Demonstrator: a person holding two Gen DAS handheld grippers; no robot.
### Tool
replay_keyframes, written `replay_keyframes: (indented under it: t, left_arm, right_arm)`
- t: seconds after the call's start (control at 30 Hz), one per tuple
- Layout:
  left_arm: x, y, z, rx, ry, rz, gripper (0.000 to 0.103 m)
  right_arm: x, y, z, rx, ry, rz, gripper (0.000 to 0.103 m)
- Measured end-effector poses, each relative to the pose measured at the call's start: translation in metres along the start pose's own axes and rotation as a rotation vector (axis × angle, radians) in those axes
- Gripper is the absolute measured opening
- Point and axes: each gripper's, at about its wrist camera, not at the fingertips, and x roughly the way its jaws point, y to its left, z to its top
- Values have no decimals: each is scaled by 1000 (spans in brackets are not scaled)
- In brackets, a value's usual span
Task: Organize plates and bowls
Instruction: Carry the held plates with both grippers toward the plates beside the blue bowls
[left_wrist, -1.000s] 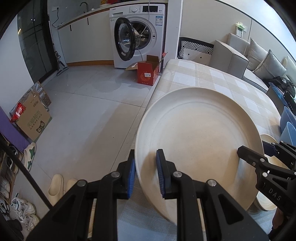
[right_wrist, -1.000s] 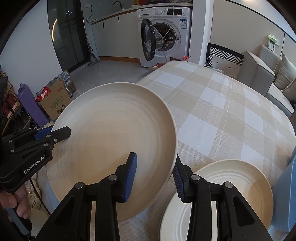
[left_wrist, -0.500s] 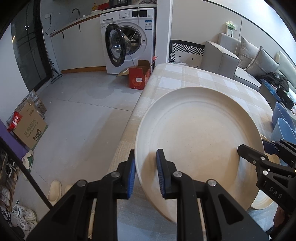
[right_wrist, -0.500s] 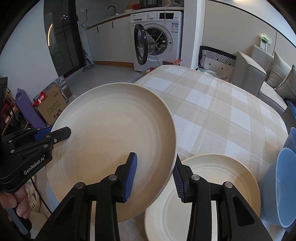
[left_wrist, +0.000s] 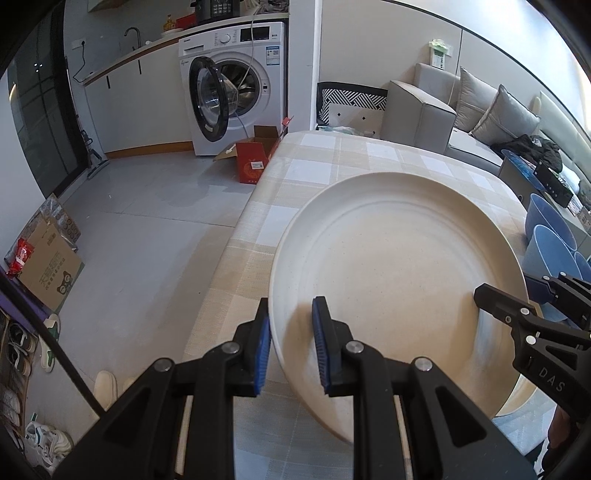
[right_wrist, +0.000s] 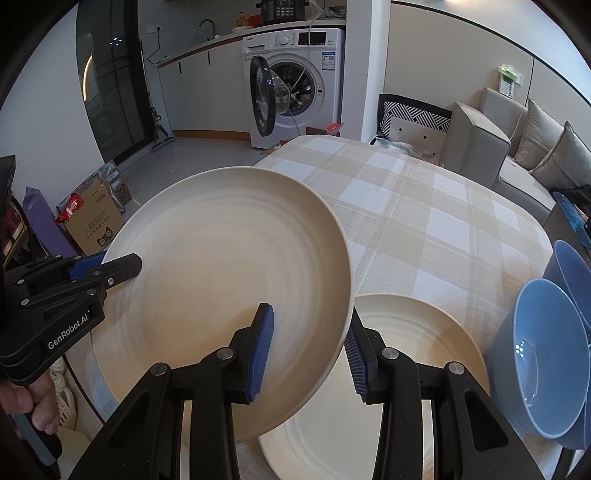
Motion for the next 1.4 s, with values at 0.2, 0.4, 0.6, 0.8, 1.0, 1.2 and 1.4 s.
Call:
replay_keyframes:
  t: [0.2, 0.4, 0.6, 0.8, 1.0, 1.2, 1.4]
  left_arm:
    - [0, -10, 1, 15, 1, -18, 19]
    - [0, -18, 1, 33, 4, -32, 19]
    - [0, -26, -1, 46, 7, -48, 19]
    - [3, -34, -2, 61, 14, -63, 19]
    - [5, -44, -4, 78, 19, -79, 19]
    - [7, -53, -7, 95, 27, -94, 19]
    - [10, -63, -9, 111, 32, -113, 19]
  right_arm:
    - [-7, -7, -5, 10, -3, -16, 38]
    - [-11, -16, -12, 33, 1, -25, 38]
    - [-15, -23, -17, 46, 3, -37, 38]
    - [-17, -31, -24, 60, 11, -47, 38]
    - [-19, -40, -31, 76, 19, -58, 38]
    - [-22, -47, -39, 91, 28, -71, 38]
    - [-25, -54, -46, 107, 34, -89, 38]
